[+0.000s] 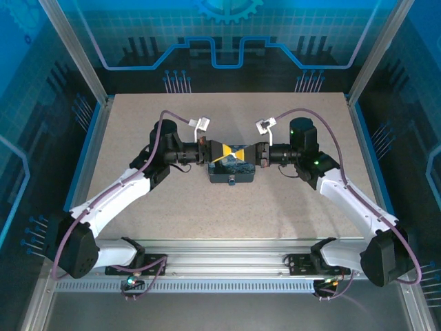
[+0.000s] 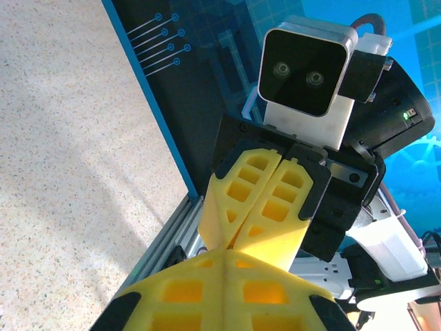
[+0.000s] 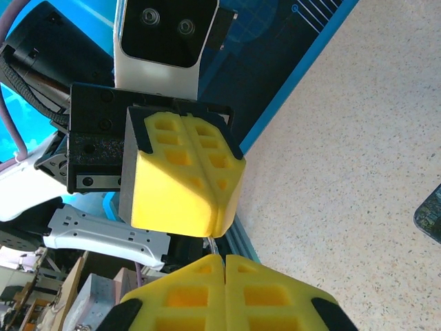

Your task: Unlock the padlock with the key

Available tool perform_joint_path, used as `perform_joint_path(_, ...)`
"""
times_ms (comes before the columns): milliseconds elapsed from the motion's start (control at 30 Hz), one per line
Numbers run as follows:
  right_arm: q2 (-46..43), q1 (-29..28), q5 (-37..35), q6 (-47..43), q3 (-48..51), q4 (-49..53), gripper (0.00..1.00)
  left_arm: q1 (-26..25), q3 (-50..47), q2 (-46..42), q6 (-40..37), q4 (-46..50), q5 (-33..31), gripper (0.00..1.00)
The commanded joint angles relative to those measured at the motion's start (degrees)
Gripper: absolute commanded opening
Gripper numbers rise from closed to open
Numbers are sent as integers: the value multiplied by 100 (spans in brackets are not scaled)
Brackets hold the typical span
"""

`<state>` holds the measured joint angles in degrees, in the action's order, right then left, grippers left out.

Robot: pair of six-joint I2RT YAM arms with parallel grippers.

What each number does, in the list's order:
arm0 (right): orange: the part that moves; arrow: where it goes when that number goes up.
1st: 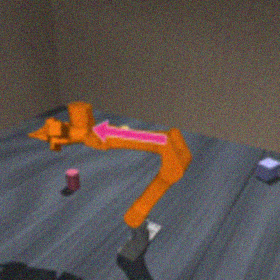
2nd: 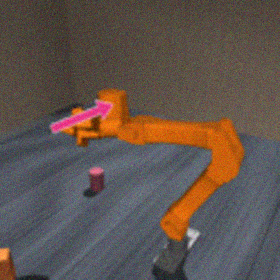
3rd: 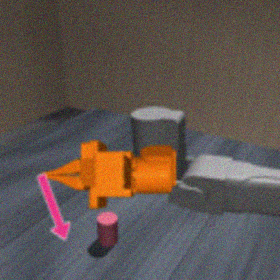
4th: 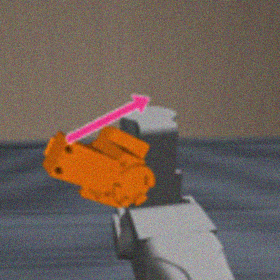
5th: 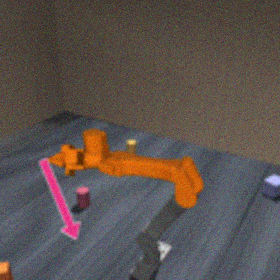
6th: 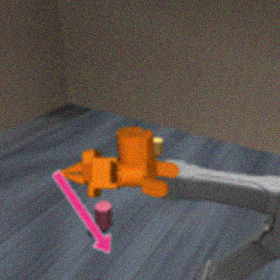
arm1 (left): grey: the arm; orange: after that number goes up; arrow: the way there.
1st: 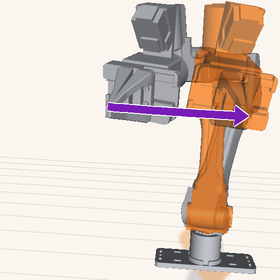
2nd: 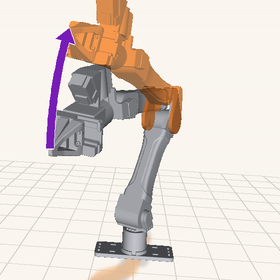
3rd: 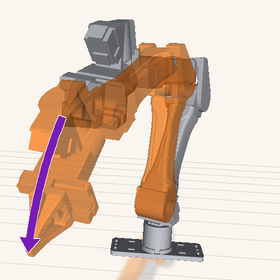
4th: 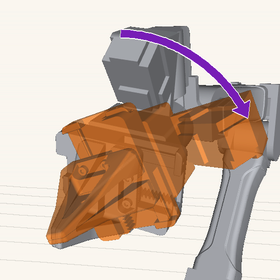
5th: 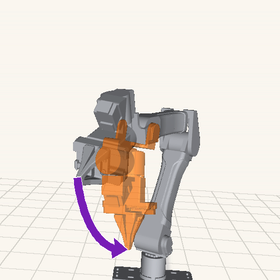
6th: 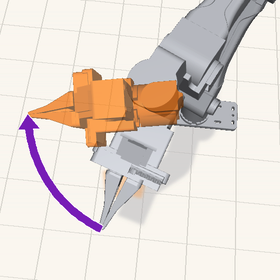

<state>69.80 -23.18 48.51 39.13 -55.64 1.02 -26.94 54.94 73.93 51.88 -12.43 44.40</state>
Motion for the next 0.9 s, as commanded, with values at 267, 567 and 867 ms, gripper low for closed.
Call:
perform_joint_path(267, -304, -2, -637, 1035, 492, -1301, 40, 4, -194, -179, 87, -373, -449, 0)
perform_joint_path(567, -219, -264, -681, 1140, 594, -1504, 39, -4, -298, -187, 220, -605, -520, 0)
perform_joint_path(867, -180, -292, -633, 1161, 629, -1552, 34, 6, -299, -274, 192, -598, -634, 0)
